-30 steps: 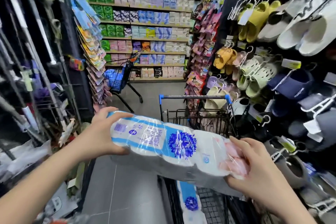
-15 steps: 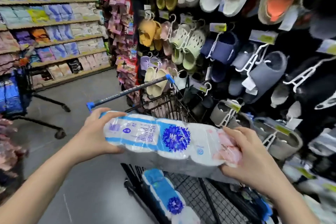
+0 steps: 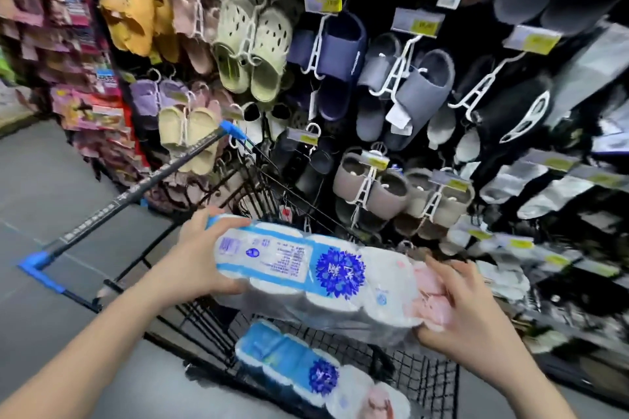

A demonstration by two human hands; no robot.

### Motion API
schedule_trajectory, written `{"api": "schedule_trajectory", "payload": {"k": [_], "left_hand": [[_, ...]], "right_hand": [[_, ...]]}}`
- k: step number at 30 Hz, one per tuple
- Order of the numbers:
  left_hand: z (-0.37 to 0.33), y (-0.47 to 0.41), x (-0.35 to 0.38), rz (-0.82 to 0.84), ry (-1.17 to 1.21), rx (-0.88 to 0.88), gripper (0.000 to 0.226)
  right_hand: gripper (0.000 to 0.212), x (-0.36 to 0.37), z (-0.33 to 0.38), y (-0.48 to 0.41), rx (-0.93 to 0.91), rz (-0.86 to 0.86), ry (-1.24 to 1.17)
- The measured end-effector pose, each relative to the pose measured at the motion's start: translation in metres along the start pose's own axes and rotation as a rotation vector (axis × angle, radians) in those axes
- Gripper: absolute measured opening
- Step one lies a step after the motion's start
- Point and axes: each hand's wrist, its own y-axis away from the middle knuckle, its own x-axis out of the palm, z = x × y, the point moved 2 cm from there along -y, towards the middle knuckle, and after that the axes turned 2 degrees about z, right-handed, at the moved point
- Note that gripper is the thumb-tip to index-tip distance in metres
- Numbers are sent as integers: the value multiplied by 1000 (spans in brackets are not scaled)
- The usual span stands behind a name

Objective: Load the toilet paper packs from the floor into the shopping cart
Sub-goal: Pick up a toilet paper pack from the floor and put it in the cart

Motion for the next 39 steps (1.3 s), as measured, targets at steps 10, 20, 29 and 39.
{"api": "schedule_trajectory", "payload": {"k": [10, 20, 29, 39], "left_hand": [[-33, -68, 60, 172, -55, 47, 97], [-30, -97, 106, 262, -182, -19, 109], [13, -120, 170, 342, -224, -69, 119], [75, -130, 244, 440, -240, -108, 118]], "right_hand": [[109, 3, -57, 23, 194, -26, -94], [107, 42, -93, 10, 287, 15, -133], [113, 105, -115, -8, 419, 134, -88], [122, 189, -127, -23, 516, 244, 19]]}}
